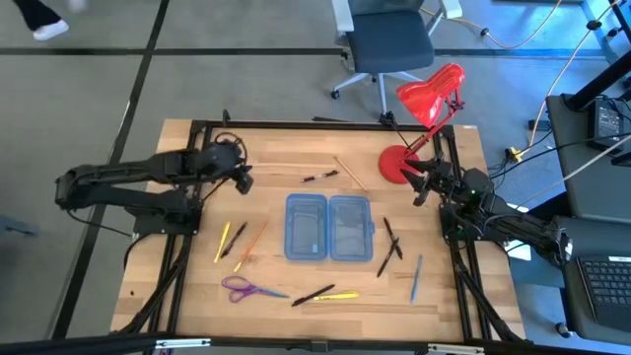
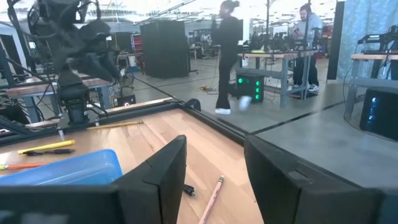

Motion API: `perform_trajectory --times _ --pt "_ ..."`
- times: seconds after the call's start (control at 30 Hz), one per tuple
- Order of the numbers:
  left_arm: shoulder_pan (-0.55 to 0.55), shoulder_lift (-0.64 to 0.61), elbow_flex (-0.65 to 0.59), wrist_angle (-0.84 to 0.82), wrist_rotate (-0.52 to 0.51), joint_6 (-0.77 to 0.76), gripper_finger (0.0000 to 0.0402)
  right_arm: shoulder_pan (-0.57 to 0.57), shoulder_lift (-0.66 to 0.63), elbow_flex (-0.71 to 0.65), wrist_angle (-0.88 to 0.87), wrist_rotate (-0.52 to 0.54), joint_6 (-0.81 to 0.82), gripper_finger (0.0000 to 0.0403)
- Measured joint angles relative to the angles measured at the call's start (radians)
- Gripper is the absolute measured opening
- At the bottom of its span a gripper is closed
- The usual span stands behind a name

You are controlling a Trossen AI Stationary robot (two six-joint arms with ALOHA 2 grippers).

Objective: Pick & place school supplies into a supply box
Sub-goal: Put the black pen into the blue supply box

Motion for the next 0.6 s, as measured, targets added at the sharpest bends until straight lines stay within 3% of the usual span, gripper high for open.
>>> perform_trajectory --times 0.23,0.47,0.6 --pt "0.148 0.085 0.059 -0.076 0.053 0.009 0.0148 0.0 0.0 0.0 0.0 0.0 0.003 0.0167" --pt "0.273 0.129 0.062 -0.079 0.204 0.057 0.0148 0.0 0.0 0.0 0.0 0.0 0.002 0.0167" --pt "0.31 0.159 0.062 -0.078 0.216 0.089 0.0148 0.0 0.0 0.0 -0.001 0.0 0.001 0.0167"
